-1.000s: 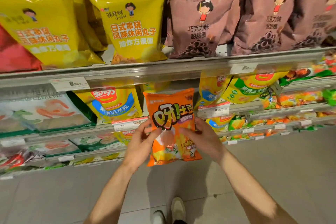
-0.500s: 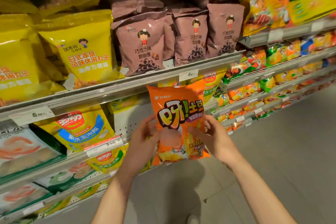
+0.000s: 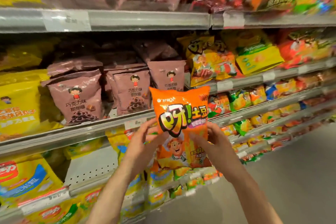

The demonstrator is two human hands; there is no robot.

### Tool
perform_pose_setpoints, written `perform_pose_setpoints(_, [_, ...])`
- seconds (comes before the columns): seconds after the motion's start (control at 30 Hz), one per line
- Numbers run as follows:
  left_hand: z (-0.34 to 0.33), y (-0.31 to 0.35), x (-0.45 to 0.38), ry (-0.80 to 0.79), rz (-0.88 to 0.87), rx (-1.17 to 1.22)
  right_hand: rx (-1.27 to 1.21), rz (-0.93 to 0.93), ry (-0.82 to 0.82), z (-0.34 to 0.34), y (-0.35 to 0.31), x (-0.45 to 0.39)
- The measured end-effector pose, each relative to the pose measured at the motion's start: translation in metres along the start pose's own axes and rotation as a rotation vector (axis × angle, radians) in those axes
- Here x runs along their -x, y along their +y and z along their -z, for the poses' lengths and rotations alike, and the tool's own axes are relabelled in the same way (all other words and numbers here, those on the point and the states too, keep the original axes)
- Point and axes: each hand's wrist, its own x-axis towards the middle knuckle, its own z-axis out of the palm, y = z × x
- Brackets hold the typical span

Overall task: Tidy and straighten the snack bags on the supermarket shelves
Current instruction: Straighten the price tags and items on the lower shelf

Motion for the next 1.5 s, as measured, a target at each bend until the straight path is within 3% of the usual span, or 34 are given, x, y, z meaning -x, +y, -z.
perform_pose_setpoints(0.47, [-0.151, 0.045, -0.127, -0.171, -0.026, -0.040, -0.042, 0.010, 0.133, 0.160, 0.023, -0.094])
perform_pose_setpoints(0.63, [-0.189, 0.051, -0.178, -0.079, -0.060, 0.013, -0.013, 0.009, 0.203, 0.212, 0.025, -0.131])
perform_pose_setpoints(0.8, [-0.235, 0.072, -0.223, -0.056, -0.073, 0.147, -0.008, 0.024, 0.302, 0.271, 0.026, -0.170])
perform_pose_setpoints(1.03, [-0.305, 0.091, -0.276, -0.062, -0.106, 0.160, -0.024, 0.009, 0.381, 0.344, 0.031, -0.214])
perform_pose_setpoints(1.23, [-0.360, 0.093, -0.328, 0.054, -0.137, -0.012, 0.037, 0.024, 0.405, 0.417, 0.034, -0.256])
perform_pose_setpoints(1.4, [-0.400, 0.085, -0.362, 0.196, -0.089, -0.315, 0.068, 0.043, 0.333, 0.478, 0.044, -0.292])
perform_pose_setpoints(1.5, [-0.417, 0.088, -0.377, 0.259, -0.033, -0.354, 0.097, 0.036, 0.305, 0.506, 0.050, -0.314])
